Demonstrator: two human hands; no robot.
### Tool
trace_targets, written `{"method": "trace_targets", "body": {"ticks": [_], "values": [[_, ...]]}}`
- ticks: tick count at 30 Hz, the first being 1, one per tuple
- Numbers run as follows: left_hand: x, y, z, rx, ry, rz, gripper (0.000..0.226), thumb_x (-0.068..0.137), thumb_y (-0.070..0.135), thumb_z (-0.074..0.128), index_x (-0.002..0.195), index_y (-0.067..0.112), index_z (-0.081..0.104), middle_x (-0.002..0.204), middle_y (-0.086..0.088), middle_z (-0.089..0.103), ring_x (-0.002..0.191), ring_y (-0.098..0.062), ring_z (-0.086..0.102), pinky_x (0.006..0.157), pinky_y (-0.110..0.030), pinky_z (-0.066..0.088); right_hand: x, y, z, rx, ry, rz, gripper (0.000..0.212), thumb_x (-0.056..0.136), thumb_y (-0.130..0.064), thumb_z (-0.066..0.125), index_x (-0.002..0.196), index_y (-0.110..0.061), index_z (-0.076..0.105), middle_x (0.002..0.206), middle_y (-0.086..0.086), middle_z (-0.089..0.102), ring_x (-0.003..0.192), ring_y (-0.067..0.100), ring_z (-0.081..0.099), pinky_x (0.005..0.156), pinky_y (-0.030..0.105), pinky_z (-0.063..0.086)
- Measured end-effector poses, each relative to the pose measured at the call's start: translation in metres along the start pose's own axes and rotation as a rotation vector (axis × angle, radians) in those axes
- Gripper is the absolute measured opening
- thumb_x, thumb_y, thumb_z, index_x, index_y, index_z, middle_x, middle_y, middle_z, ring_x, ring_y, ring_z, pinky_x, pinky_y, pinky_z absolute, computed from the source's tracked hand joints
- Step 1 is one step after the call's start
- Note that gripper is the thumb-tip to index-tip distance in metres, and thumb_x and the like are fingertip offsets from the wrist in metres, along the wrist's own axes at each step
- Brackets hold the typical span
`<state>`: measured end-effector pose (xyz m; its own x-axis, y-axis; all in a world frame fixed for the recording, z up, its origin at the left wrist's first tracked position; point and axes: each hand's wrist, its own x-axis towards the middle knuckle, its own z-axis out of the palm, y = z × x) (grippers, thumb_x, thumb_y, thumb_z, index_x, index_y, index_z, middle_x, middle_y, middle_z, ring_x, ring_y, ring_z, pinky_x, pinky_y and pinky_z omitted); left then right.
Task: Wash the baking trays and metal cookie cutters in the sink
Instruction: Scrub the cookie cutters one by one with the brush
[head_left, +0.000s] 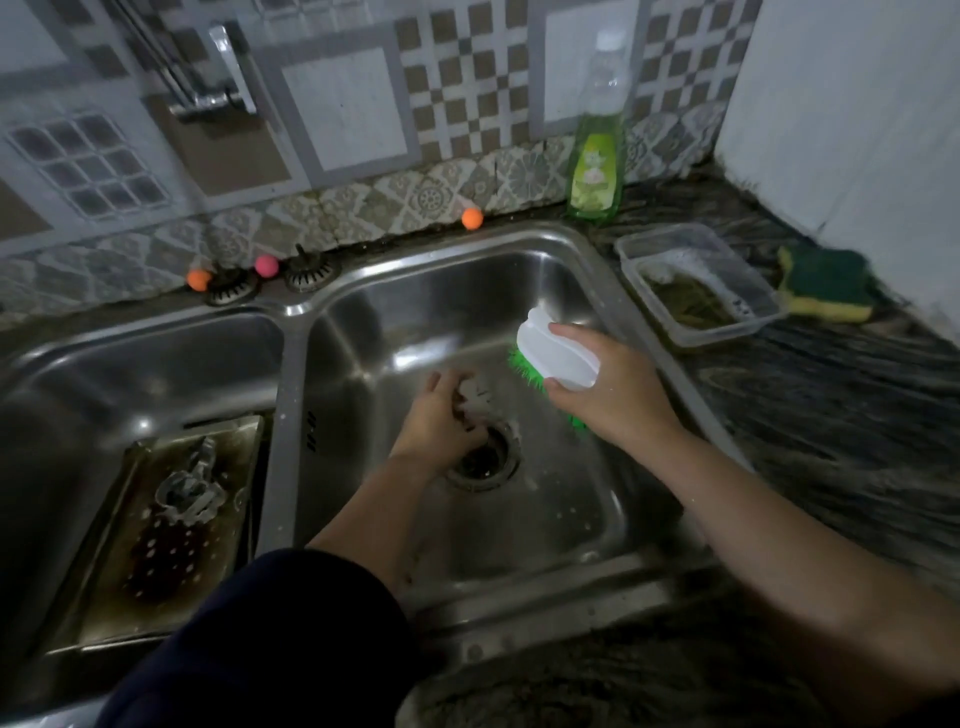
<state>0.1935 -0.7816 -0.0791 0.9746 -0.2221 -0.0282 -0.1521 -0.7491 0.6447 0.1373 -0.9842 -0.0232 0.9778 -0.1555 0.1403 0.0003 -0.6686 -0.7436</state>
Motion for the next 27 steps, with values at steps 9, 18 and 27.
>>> {"method": "trace_targets", "body": {"ticks": [9, 18, 27], "values": [[0.024, 0.063, -0.025, -0.195, 0.246, 0.168, 0.057, 0.067, 0.015, 0.078, 0.119, 0.019, 0.057, 0.111, 0.001, 0.062, 0.090, -0.018, 0.065, 0.079, -0.030, 0.054, 0.061, -0.003, -0.100, -0.155, 0.216, 0.021, 0.059, 0.080, -0.031, 0.071, 0.135, -0.029, 0.052, 0.132, 0.002, 0.058, 0.118, 0.023, 0.054, 0.086, 0.026, 0.039], [0.025, 0.091, -0.020, -0.167, 0.298, 0.235, 0.076, 0.072, 0.014, 0.080, 0.140, 0.011, 0.045, 0.112, 0.007, 0.049, 0.088, -0.011, 0.057, 0.076, -0.007, 0.038, 0.105, 0.037, -0.119, -0.429, -0.038, 0.242, 0.049, 0.091, -0.043, 0.049, 0.140, -0.037, 0.046, 0.143, 0.001, 0.049, 0.121, 0.031, 0.052, 0.092, 0.033, 0.042], [0.031, 0.091, -0.015, -0.114, 0.328, 0.123, 0.051, 0.066, 0.020, 0.082, 0.113, 0.012, 0.062, 0.105, -0.007, 0.063, 0.082, -0.022, 0.063, 0.072, -0.021, 0.048, 0.051, -0.024, -0.077, -0.108, 0.048, -0.093, 0.063, 0.078, -0.029, 0.074, 0.136, -0.034, 0.050, 0.119, -0.002, 0.060, 0.098, 0.014, 0.054, 0.068, 0.020, 0.039]]}}
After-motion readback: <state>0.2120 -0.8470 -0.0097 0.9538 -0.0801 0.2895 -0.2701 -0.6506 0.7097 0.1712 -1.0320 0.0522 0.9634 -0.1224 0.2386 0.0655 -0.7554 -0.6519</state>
